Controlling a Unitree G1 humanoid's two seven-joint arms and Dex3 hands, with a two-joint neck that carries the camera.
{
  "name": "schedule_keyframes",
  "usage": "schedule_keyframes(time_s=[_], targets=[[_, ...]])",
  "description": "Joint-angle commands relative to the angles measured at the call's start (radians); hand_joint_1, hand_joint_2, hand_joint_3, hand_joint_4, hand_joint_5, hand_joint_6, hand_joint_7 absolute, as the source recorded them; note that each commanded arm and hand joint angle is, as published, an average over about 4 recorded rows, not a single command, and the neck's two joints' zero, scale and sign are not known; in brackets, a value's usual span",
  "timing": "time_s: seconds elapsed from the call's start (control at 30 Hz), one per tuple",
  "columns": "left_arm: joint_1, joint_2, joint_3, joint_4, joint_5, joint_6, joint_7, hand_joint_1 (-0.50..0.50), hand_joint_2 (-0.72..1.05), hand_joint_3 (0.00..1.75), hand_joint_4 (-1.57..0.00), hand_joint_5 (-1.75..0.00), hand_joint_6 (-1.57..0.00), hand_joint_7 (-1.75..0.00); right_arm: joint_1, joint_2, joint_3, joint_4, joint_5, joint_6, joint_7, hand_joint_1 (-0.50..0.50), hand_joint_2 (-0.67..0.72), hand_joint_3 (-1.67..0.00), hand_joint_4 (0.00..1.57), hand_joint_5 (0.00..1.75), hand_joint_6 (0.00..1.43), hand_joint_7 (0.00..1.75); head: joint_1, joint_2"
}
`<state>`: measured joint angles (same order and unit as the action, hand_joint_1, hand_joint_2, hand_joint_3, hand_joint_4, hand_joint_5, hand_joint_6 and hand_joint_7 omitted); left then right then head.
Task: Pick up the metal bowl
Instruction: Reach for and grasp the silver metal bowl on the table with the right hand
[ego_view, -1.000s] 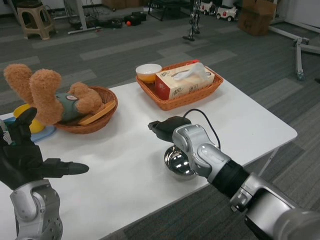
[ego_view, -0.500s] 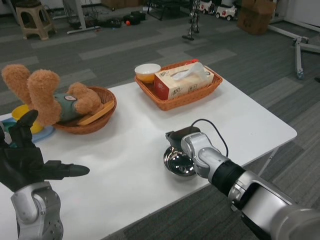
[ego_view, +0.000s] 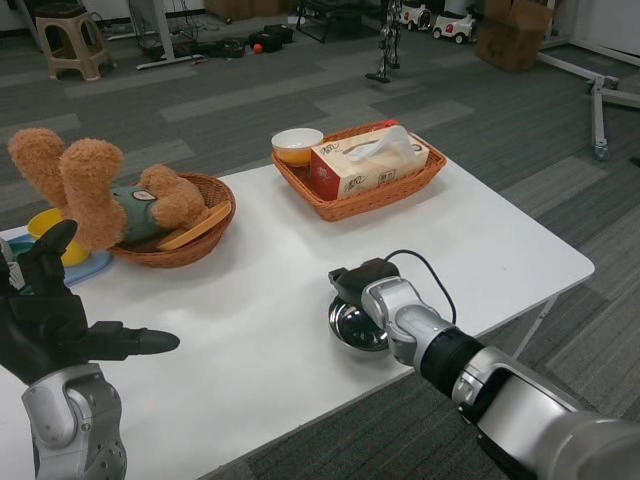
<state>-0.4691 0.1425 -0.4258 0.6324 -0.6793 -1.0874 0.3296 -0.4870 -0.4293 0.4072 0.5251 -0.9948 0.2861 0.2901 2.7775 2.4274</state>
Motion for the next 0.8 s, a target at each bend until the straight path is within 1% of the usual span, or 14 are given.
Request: schedule_keyframes(time_s=[0.03, 0.2, 0.37, 0.57, 0.8], targets=[[0.012, 0.008, 0.001, -0.002, 0.005, -0.008, -0.001, -0.46, -0.64, 0.00, -1.12, -1.33, 0.00, -0.07, -0.018, 0.007, 0.007, 0.026, 0.008, -0.007, -0.018, -0.46, 0.66, 0.00, 0.01, 0.00, 0.01, 0.07, 0.000, 0.000], [0.012, 0.007, 0.001, -0.002, 0.004, -0.008, -0.001, -0.46, -0.64, 0.00, -1.12, -1.33, 0.00, -0.07, -0.036, 0.020, 0.018, 0.073, 0.012, -0.008, -0.042, -0.46, 0.66, 0.00, 0.00, 0.00, 0.01, 0.07, 0.000, -0.002], [0.012, 0.008, 0.002, -0.002, 0.004, -0.008, -0.001, -0.46, -0.64, 0.00, -1.12, -1.33, 0.00, -0.07, -0.052, 0.033, 0.018, 0.133, 0.015, -0.018, -0.082, -0.46, 0.66, 0.00, 0.03, 0.00, 0.00, 0.07, 0.001, -0.003], [0.013, 0.008, 0.002, -0.002, 0.004, -0.008, -0.001, -0.46, -0.64, 0.00, -1.12, -1.33, 0.00, -0.07, -0.066, 0.050, 0.017, 0.181, 0.025, -0.025, -0.130, -0.46, 0.66, 0.00, 0.00, 0.00, 0.02, 0.07, 0.001, -0.003], [0.015, 0.007, 0.002, -0.002, 0.004, -0.008, -0.001, -0.46, -0.64, 0.00, -1.12, -1.33, 0.00, -0.07, -0.068, 0.057, 0.018, 0.188, 0.025, -0.033, -0.145, -0.46, 0.65, 0.00, 0.01, 0.00, 0.01, 0.07, -0.002, -0.007]])
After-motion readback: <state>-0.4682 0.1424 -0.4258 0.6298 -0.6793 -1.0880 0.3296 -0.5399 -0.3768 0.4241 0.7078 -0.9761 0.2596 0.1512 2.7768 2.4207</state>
